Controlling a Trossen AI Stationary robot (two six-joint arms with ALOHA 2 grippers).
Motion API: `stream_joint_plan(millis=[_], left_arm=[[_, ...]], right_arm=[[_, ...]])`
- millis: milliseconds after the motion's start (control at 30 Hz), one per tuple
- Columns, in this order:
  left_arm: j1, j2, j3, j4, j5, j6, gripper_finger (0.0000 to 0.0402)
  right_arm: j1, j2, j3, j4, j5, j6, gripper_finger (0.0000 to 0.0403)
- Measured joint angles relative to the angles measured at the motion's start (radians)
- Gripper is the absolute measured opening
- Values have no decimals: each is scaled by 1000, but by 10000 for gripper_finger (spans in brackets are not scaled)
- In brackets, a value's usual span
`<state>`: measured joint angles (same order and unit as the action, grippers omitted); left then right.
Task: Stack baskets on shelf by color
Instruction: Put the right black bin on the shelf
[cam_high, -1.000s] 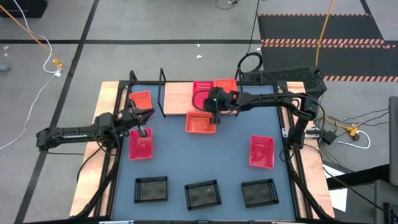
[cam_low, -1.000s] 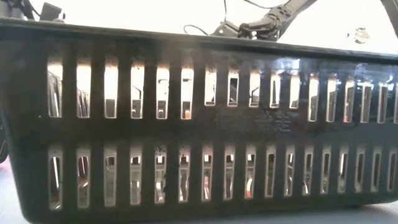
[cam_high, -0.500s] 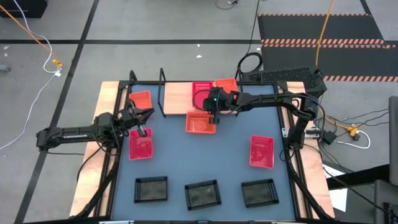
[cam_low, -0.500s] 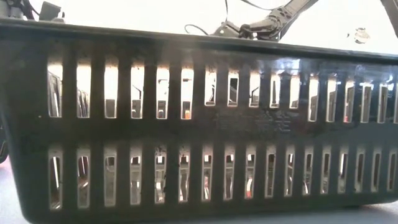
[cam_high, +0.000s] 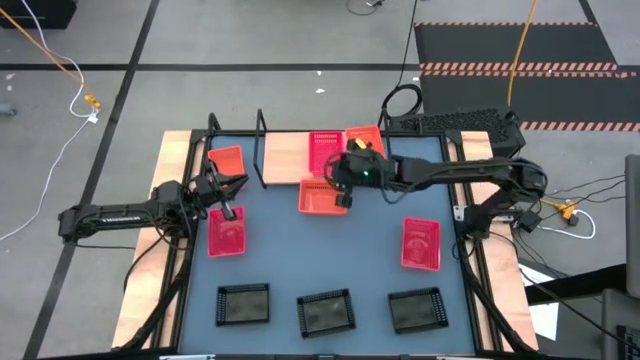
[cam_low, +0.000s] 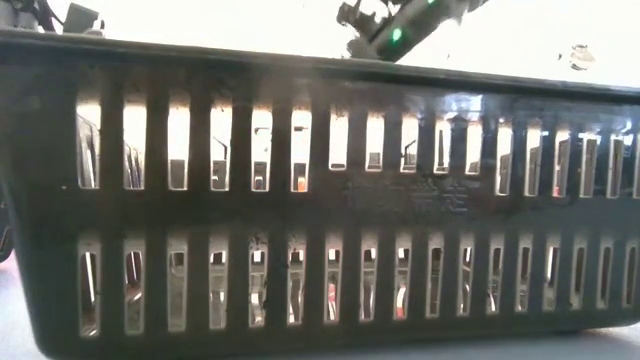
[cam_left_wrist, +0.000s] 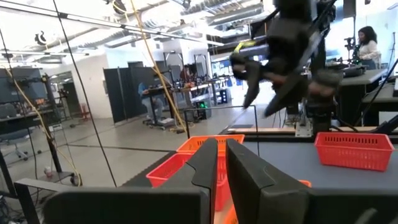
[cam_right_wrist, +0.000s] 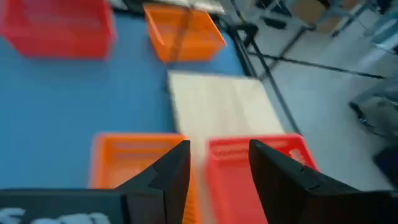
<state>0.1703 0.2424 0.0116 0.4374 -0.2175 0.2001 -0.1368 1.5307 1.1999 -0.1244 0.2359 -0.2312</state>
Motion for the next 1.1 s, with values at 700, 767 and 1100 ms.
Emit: stream_joint_plan(millis=[700, 767, 1100], left_arm=[[-1, 8, -1, 100, 2, 47, 37], [0, 13, -1, 104, 2, 56, 37], [0, 13, -1, 56, 14, 30, 37]], right_arm=[[230, 342, 66, 261, 16, 321, 160], [206, 400, 153, 253, -24, 307, 160], [193, 553, 474, 2, -29, 211, 160]])
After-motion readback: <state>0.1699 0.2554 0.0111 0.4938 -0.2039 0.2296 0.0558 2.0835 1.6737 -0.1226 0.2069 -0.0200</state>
